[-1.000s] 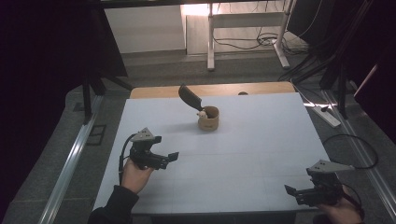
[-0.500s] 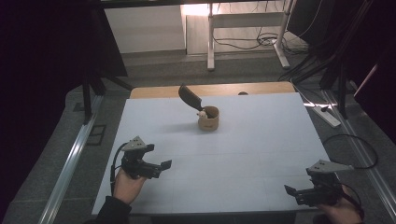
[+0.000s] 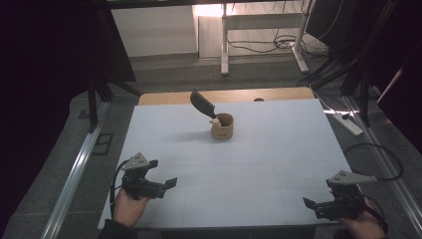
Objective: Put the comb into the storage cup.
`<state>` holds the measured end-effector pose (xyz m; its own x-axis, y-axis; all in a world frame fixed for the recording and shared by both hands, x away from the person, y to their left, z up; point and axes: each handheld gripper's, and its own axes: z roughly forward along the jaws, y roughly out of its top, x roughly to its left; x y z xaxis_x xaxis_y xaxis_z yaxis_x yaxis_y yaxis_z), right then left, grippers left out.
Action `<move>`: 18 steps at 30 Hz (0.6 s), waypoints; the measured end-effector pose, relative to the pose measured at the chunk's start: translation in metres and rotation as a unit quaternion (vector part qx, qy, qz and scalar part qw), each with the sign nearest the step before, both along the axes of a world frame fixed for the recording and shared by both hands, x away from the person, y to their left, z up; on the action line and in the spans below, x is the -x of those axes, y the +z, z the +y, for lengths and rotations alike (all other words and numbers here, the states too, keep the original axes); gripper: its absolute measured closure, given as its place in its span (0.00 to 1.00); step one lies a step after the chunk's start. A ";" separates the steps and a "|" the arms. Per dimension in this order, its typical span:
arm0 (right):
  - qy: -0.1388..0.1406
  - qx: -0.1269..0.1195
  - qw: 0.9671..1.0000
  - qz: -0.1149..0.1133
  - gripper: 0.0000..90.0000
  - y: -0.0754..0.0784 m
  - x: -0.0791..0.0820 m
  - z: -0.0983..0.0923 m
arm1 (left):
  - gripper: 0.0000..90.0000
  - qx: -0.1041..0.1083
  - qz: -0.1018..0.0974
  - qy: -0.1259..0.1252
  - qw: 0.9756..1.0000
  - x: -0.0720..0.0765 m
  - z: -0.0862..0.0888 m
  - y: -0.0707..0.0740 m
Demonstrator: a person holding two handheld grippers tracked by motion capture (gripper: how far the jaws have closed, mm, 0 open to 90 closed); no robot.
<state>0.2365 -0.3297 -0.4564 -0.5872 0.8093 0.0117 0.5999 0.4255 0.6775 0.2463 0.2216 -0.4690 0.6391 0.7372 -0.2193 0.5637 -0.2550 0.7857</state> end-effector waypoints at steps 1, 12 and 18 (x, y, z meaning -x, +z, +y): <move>0.000 0.000 1.000 0.000 0.00 0.000 0.000 0.000 | 0.00 0.000 0.000 0.001 1.000 0.001 0.001 0.000; -0.001 0.002 1.000 0.000 0.00 0.000 0.000 0.000 | 0.00 -0.003 0.004 0.010 1.000 0.017 0.008 -0.001; -0.001 0.003 1.000 0.000 0.00 0.000 0.000 0.000 | 0.00 -0.008 0.014 0.010 1.000 0.024 0.010 -0.004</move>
<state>0.2366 -0.3292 -0.4565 -0.5852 0.8109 0.0067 0.6010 0.4282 0.6748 0.2225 0.2320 -0.4731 0.6173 0.7538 -0.2251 0.5904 -0.2547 0.7659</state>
